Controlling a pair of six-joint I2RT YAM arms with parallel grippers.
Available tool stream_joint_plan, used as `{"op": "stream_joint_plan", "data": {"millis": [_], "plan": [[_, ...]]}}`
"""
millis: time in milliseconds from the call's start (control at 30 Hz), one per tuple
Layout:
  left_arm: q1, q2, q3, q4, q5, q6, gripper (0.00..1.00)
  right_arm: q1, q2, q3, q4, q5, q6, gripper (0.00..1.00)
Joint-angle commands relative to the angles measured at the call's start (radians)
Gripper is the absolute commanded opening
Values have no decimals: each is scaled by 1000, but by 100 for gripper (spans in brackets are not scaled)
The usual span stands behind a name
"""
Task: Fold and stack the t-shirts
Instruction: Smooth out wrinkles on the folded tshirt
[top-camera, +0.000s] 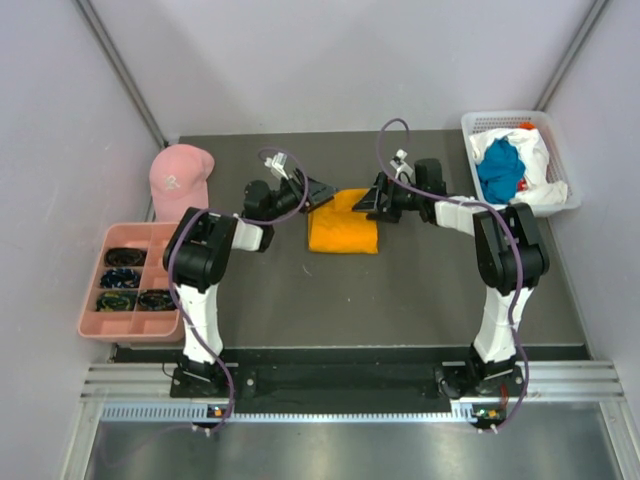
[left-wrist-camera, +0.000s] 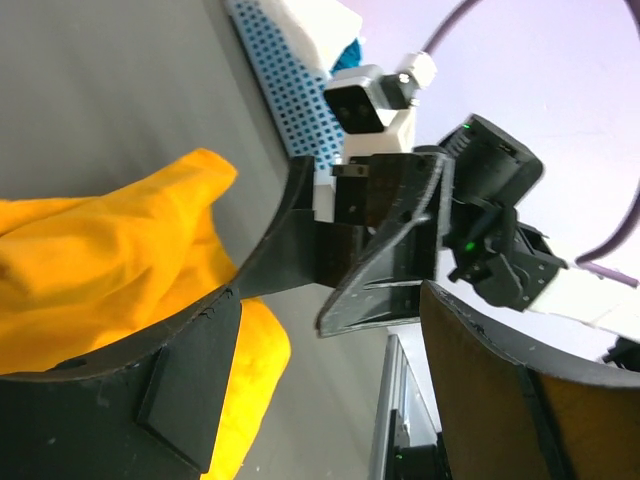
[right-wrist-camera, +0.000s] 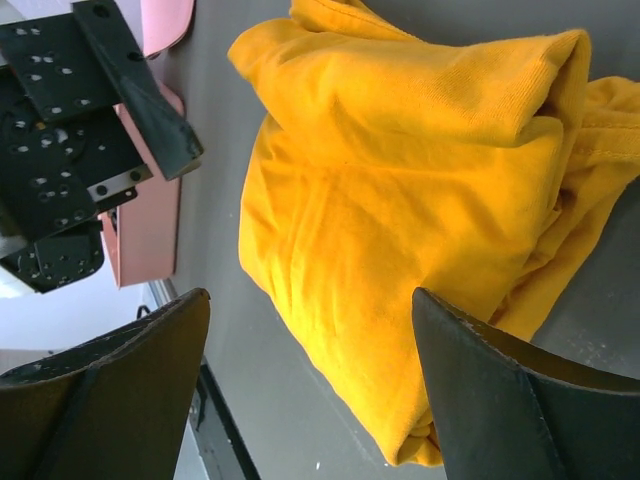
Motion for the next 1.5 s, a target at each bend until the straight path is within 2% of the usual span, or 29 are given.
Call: {"op": "stream_joint_plan", "data": {"millis": [0,267,333,633,767,967,1167,1300,1467], "plan": [[-17,0,57,89,37,-10,77,0,3,14,21,0,-32,82],[-57,78,140,-41,41,61,77,0,19,5,12,29,-39,83],[-63,85,150,-121,34,108,77,-1,19,5,10,32,-41,84],[-75,121,221,-463,-111,349,78,0,28,6,10,32,-44,84],[-78,149,291,-559,-189,418,80,0,32,-2,15,34,-42,85],[-78,166,350,-578,-241,433,80,0,35,-14,18,34,-46,85],[-80,165,368,-529,-191,381,80,0,26,-28,12,39,-55,86],[-80,94,325,-472,-186,358,81,-1,-20,-40,-11,51,-70,86],[-78,-3,307,-491,-197,372,85,0,-92,-46,-65,72,-99,86]]}}
